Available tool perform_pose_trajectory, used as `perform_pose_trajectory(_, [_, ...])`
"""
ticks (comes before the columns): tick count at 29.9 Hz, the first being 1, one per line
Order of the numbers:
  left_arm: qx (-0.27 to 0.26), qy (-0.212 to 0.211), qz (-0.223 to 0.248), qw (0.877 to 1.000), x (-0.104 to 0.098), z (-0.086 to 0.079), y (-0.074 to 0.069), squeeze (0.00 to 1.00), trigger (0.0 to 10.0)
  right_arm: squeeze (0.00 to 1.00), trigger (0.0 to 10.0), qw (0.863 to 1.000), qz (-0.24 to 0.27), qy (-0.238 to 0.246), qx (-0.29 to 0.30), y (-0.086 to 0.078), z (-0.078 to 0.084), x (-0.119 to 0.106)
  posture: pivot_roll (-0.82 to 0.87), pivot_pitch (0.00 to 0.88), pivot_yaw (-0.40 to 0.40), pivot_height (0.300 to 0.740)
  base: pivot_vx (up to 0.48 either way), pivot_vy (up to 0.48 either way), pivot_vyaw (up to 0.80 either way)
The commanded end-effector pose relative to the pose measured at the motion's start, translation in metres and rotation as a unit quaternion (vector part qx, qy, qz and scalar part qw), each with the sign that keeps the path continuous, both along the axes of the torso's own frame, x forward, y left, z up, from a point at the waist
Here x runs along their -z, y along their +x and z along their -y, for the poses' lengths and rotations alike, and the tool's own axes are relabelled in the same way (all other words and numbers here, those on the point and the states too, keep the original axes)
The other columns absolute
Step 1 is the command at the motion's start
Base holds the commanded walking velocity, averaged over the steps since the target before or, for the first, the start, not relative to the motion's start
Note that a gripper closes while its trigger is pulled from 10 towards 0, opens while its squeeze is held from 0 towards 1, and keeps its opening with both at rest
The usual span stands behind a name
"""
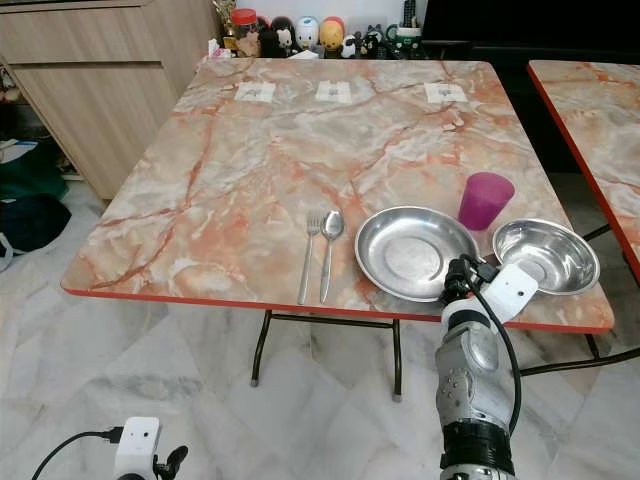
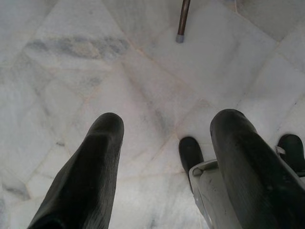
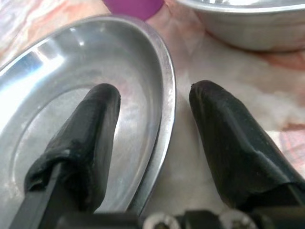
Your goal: Setting the table
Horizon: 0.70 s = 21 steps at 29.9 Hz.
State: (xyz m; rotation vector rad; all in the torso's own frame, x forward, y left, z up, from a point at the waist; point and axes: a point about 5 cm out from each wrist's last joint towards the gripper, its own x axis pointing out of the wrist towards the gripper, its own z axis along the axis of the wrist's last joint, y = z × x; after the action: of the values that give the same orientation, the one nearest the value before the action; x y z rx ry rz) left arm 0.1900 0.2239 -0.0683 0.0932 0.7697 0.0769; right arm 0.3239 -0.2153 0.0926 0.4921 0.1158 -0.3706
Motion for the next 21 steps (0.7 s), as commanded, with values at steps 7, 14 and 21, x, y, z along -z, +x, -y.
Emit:
perform_pose_trajectory(7, [0.002, 0.002, -0.022, 1.0, 0.0049, -0.0026, -0.0092, 0.0, 10.0, 0.0, 0.0, 0.999, -0.038, -0.012, -0.008, 0.0055, -0.0011, 0.0067, -0.09, 0.127, 0.033, 0.74, 0.0, 0.0, 0.0])
perform_pose_trajectory(14, [0.003, 0.002, -0.026, 1.0, 0.0056, -0.0026, -0.0104, 0.0, 10.0, 0.0, 0.0, 0.999, -0.044, -0.014, -0.008, 0.0083, -0.0015, 0.0071, -0.09, 0.128, 0.034, 0.74, 0.0, 0.0, 0.0])
perform_pose_trajectory(21, [0.003, 0.003, -0.028, 1.0, 0.006, -0.0033, -0.0113, 0.0, 10.0, 0.0, 0.0, 0.999, -0.044, -0.016, -0.006, 0.0095, -0.0017, 0.007, -0.09, 0.128, 0.035, 0.74, 0.0, 0.0, 0.0])
